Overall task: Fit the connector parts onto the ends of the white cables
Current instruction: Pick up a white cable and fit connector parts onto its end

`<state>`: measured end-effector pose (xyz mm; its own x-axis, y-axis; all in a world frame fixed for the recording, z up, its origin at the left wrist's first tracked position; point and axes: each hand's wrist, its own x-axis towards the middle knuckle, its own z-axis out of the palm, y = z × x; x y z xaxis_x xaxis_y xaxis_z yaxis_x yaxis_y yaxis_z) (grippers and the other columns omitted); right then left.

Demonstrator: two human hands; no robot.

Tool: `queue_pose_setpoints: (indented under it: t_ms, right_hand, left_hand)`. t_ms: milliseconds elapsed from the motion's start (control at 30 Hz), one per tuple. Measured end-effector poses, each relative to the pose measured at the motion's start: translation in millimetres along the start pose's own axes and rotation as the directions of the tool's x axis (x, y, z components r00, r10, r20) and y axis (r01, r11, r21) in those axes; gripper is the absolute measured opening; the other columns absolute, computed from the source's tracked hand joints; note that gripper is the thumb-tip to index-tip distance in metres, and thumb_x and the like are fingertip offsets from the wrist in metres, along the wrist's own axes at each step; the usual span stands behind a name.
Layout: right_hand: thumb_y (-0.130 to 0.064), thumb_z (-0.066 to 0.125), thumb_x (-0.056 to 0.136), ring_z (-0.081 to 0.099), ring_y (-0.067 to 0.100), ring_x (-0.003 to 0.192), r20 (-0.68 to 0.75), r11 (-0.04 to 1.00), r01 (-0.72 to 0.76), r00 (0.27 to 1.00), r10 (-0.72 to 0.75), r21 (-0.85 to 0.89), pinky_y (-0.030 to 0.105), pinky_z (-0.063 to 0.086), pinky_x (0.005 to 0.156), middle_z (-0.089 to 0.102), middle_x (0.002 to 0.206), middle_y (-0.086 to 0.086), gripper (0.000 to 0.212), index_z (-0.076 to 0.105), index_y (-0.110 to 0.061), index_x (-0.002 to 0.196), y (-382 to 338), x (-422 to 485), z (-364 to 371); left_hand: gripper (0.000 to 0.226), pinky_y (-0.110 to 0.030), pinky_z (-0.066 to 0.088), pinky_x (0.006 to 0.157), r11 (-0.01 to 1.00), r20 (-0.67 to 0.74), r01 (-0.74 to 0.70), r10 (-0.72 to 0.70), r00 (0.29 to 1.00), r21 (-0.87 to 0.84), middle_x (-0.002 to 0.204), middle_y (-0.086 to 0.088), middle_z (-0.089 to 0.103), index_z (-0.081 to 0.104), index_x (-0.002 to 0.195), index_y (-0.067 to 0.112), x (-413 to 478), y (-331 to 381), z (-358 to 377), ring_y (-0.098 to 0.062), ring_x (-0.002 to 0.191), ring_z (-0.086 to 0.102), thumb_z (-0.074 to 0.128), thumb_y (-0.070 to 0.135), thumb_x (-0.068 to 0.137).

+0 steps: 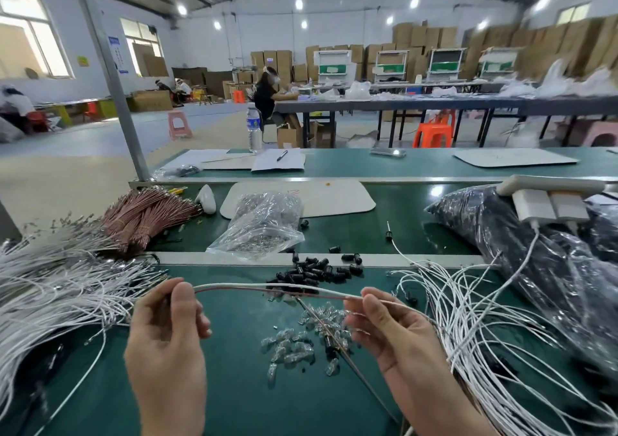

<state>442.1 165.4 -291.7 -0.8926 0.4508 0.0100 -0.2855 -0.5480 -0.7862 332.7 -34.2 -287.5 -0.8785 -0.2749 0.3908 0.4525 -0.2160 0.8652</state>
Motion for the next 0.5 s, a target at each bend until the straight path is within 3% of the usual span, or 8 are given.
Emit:
queue_pose_setpoints:
  t_ms: [133,233,300,333,400,433,500]
  right_hand:
    - [-0.018,0.072,0.077,0.075,0.020,0.076,-0.003,0.996,0.085,0.996,-0.085,0.008,0.026,0.060,0.057,0.076,0.101,0.016,0.017,0.080,-0.011,0.090,-36.7,20.5,-6.6]
    - [-0.024,0.074,0.079,0.074,0.016,0.080,-0.004,0.992,0.124,0.992,-0.124,0.027,0.026,0.060,0.060,0.077,0.101,0.008,0.021,0.076,-0.014,0.097,-81.2,52.3,-7.4]
    - [-0.025,0.072,0.081,0.075,0.019,0.089,-0.023,0.991,0.133,0.991,-0.132,0.033,0.028,0.061,0.069,0.076,0.107,0.011,0.033,0.071,-0.008,0.108,-114.1,79.5,-4.3]
    - [-0.028,0.071,0.081,0.073,0.024,0.101,-0.020,0.992,0.121,0.993,-0.121,0.029,0.031,0.061,0.080,0.071,0.118,0.018,0.051,0.061,-0.002,0.123,-129.4,91.6,-2.9]
    - [-0.033,0.071,0.082,0.052,0.042,0.131,-0.008,0.999,0.031,0.999,-0.031,-0.021,0.041,0.047,0.108,0.042,0.143,0.039,0.091,0.023,-0.001,0.152,-150.2,111.5,-8.0]
    - [-0.035,0.070,0.084,0.039,0.048,0.139,0.002,0.997,-0.041,0.999,0.042,-0.072,0.045,0.037,0.117,0.026,0.148,0.044,0.102,0.007,-0.001,0.156,-153.1,117.5,-14.6]
    - [-0.035,0.068,0.088,0.035,0.049,0.140,-0.053,0.972,-0.143,0.989,0.135,-0.189,0.047,0.034,0.118,0.021,0.150,0.043,0.100,0.004,0.001,0.156,-143.8,120.5,-31.0]
  left_hand:
    - [0.023,-0.017,0.053,0.054,0.990,0.263,0.125,-0.138,0.955,0.069,0.074,-0.001,0.071,0.068,0.099,0.019,6.3,-2.6,14.3,-0.008,0.056,0.060,0.064,0.035,0.084]
    - [0.024,-0.019,0.055,0.058,0.990,0.433,0.127,-0.142,0.890,0.064,0.082,-0.007,0.072,0.068,0.103,0.017,16.5,-0.6,60.5,-0.012,0.063,0.065,0.064,0.033,0.086]
    - [0.021,-0.023,0.057,0.061,0.991,0.479,0.122,-0.134,0.868,0.057,0.085,-0.005,0.073,0.065,0.108,0.015,29.7,-1.8,107.4,-0.013,0.068,0.066,0.064,0.030,0.093]
    - [0.024,-0.025,0.058,0.064,0.988,0.492,0.139,-0.153,0.857,0.066,0.089,-0.005,0.073,0.063,0.115,0.014,37.8,-3.9,132.7,-0.015,0.072,0.068,0.063,0.028,0.096]
    - [0.041,-0.035,0.061,0.076,0.965,0.537,0.205,-0.261,0.802,0.163,0.104,-0.009,0.070,0.051,0.136,0.013,51.0,-8.7,174.5,-0.020,0.084,0.071,0.062,0.027,0.099]
    - [0.053,-0.041,0.060,0.085,0.941,0.554,0.223,-0.332,0.764,0.255,0.113,-0.009,0.067,0.041,0.145,0.014,53.7,-14.7,188.2,-0.020,0.088,0.070,0.061,0.030,0.099]
    - [0.065,-0.047,0.055,0.095,0.883,0.566,0.182,-0.424,0.707,0.434,0.130,-0.011,0.059,0.028,0.152,0.016,51.4,-27.2,197.7,-0.017,0.088,0.068,0.059,0.038,0.100]
